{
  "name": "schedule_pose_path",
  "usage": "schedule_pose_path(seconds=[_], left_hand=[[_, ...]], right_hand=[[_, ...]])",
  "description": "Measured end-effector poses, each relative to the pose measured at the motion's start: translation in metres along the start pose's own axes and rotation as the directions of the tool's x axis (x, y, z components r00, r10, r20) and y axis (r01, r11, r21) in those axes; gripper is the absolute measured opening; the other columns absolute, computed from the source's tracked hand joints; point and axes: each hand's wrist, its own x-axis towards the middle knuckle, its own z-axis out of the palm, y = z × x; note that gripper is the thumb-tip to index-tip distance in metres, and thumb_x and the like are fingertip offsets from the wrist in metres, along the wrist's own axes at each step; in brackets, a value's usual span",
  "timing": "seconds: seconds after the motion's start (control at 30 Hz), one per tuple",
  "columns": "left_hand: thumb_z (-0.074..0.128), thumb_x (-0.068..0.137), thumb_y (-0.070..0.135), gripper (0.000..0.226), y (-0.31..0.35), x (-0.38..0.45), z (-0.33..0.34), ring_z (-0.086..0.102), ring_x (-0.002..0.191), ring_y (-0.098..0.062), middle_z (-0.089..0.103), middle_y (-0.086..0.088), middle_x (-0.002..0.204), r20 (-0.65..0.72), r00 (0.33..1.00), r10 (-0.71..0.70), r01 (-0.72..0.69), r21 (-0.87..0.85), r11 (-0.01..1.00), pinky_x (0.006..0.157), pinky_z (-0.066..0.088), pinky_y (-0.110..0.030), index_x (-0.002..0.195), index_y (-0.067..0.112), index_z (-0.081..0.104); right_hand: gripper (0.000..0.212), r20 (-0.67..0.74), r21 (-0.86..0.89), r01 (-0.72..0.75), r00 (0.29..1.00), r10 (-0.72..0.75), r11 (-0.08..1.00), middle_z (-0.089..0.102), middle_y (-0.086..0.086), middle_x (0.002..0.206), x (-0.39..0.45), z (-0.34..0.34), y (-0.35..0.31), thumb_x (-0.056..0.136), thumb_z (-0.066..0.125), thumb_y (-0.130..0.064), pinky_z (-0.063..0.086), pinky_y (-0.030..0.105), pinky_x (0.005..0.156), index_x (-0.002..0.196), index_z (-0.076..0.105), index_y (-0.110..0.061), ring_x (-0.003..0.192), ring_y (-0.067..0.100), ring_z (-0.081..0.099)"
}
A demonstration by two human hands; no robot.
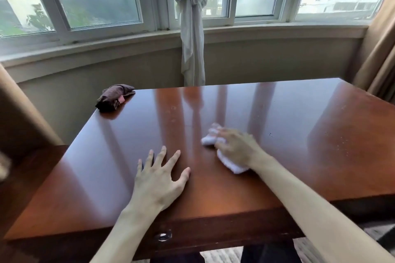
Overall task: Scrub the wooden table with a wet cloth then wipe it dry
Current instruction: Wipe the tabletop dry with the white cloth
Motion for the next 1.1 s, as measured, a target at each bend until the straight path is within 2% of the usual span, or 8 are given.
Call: schedule_pose_path(seconds=[0.13, 0.23, 0.3, 0.43, 0.57, 0.73, 0.97, 1.1], left_hand=[[0.036, 0.095, 0.066, 0.058, -0.007, 0.022, -0.023, 0.034, 0.145, -0.022, 0.038, 0.010, 0.157, -0.032, 0.999, 0.015, -0.016, -0.017, 1.000, 0.118, 0.030, -0.043, 0.150, 0.046, 0.039], [0.041, 0.096, 0.059, 0.055, -0.032, 0.064, -0.034, 0.038, 0.141, -0.025, 0.044, 0.001, 0.153, -0.169, 0.984, -0.051, 0.061, 0.056, 0.997, 0.115, 0.033, -0.046, 0.148, 0.041, 0.043], [0.036, 0.097, 0.062, 0.063, -0.054, 0.089, -0.031, 0.021, 0.150, -0.031, 0.030, -0.005, 0.162, -0.127, 0.983, -0.134, 0.143, 0.060, 0.988, 0.121, 0.020, -0.054, 0.154, 0.038, 0.032], [0.021, 0.095, 0.070, 0.069, -0.077, 0.107, -0.011, -0.007, 0.155, -0.031, 0.003, -0.001, 0.169, -0.042, 0.979, -0.200, 0.200, 0.002, 0.980, 0.121, -0.001, -0.061, 0.158, 0.046, 0.007], [0.020, 0.095, 0.071, 0.068, -0.078, 0.115, -0.004, -0.010, 0.155, -0.025, -0.001, 0.004, 0.168, -0.080, 0.975, -0.206, 0.206, -0.004, 0.978, 0.122, -0.005, -0.058, 0.157, 0.049, 0.005], [0.019, 0.094, 0.073, 0.069, -0.079, 0.114, -0.005, -0.010, 0.155, -0.024, -0.002, 0.005, 0.168, -0.080, 0.974, -0.214, 0.214, -0.004, 0.977, 0.122, -0.007, -0.057, 0.157, 0.050, 0.005], [0.017, 0.093, 0.074, 0.072, -0.077, 0.111, -0.008, -0.007, 0.155, -0.027, 0.001, 0.002, 0.169, -0.057, 0.974, -0.220, 0.220, 0.001, 0.975, 0.122, -0.004, -0.058, 0.158, 0.047, 0.007], [0.014, 0.089, 0.080, 0.077, -0.077, 0.109, -0.009, -0.010, 0.155, -0.028, -0.003, 0.002, 0.169, -0.040, 0.977, -0.211, 0.212, 0.002, 0.977, 0.122, -0.007, -0.058, 0.158, 0.048, 0.004]], right_hand=[[0.051, -0.188, -0.059, -0.472, 0.871, 0.455, 0.880, 0.058, 0.007, 0.121, 0.080, 0.024, 0.000, 0.089, 0.027, -0.041, 0.051, 0.041, 0.090, 0.117, 0.066, -0.024, 0.108, 0.034, 0.064], [0.051, -0.020, -0.060, -0.039, 0.999, 0.038, 0.997, 0.056, -0.002, 0.139, 0.100, 0.053, -0.059, 0.095, 0.029, -0.040, 0.047, 0.040, 0.095, 0.132, 0.062, -0.028, 0.125, 0.024, 0.057], [0.043, 0.103, 0.054, 0.176, 0.978, -0.181, 0.983, 0.047, -0.019, 0.153, 0.112, 0.037, -0.049, 0.102, 0.036, -0.037, 0.041, 0.036, 0.103, 0.140, 0.055, -0.042, 0.140, 0.006, 0.042], [0.047, 0.082, -0.039, -0.026, 0.996, 0.029, 0.999, 0.046, -0.009, 0.154, 0.194, 0.036, 0.022, 0.100, 0.027, -0.038, 0.041, 0.041, 0.104, 0.134, 0.055, -0.053, 0.138, 0.018, 0.046], [0.049, -0.058, -0.053, -0.239, 0.970, 0.236, 0.970, 0.058, 0.008, 0.127, 0.280, 0.074, -0.006, 0.096, 0.031, -0.037, 0.043, 0.040, 0.085, 0.125, 0.065, -0.017, 0.110, 0.033, 0.062], [0.071, 0.073, -0.077, 0.050, 0.996, -0.045, 0.996, 0.054, 0.002, 0.134, 0.297, 0.090, -0.058, 0.080, 0.007, -0.045, 0.043, 0.041, 0.081, 0.124, 0.062, -0.034, 0.116, 0.032, 0.060], [0.055, 0.148, 0.068, 0.443, 0.882, -0.448, 0.894, 0.040, -0.020, 0.158, 0.150, 0.059, -0.061, 0.093, 0.040, -0.038, 0.039, 0.029, 0.107, 0.147, 0.049, -0.045, 0.148, 0.002, 0.029], [0.055, 0.125, 0.065, 0.313, 0.939, -0.319, 0.947, 0.039, -0.027, 0.156, 0.121, 0.035, 0.002, 0.092, 0.048, -0.034, 0.036, 0.027, 0.113, 0.145, 0.051, -0.047, 0.144, -0.005, 0.031]])
